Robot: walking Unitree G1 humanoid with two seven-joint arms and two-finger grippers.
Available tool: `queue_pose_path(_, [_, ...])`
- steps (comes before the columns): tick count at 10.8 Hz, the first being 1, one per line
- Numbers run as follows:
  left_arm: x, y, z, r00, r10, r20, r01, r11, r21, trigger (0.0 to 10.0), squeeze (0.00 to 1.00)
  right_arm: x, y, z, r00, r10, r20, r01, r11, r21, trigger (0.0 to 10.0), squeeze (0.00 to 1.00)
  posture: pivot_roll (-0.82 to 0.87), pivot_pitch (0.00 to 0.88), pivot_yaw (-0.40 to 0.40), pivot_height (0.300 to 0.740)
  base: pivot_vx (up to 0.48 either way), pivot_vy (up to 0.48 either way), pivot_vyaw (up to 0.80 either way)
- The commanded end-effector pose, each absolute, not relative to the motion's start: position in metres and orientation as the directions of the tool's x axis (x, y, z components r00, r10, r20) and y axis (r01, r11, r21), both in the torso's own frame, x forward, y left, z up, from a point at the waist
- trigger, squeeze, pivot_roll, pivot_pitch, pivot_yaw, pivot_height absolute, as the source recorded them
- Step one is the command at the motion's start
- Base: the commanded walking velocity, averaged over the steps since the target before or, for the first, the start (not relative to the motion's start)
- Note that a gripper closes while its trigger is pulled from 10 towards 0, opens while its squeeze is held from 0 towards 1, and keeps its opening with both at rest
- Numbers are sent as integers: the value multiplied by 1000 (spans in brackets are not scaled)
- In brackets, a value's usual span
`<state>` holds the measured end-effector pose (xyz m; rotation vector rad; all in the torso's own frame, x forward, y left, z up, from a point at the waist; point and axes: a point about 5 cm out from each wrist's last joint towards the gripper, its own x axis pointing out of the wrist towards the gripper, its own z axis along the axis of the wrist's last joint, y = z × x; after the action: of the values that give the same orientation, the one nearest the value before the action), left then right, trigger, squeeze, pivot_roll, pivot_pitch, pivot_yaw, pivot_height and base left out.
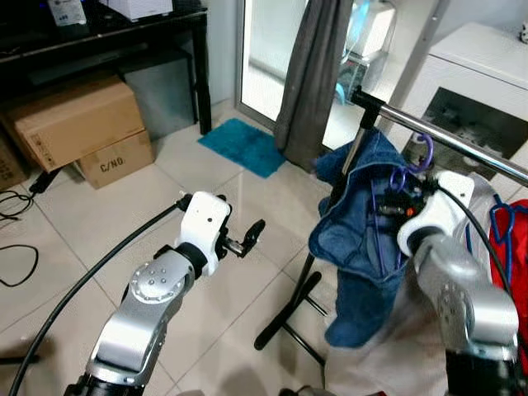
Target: Hang hanger
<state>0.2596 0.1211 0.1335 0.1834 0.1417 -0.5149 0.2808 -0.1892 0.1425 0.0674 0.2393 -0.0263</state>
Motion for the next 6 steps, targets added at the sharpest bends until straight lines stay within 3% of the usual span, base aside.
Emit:
queue_pose_path(1, [260,117,133,856,-483,-183,510,849,142,10000,0,279,-191,153,982,-30,-184,38,998,41,0,0,36,0,-81,740,0,0,0])
queue_pose_path(6, [260,119,134,859,-478,-187,504,852,139,10000,0,273,-181,145,979,-23,-202,36,998,60,0,0,40,0,-79,740,0,0,0])
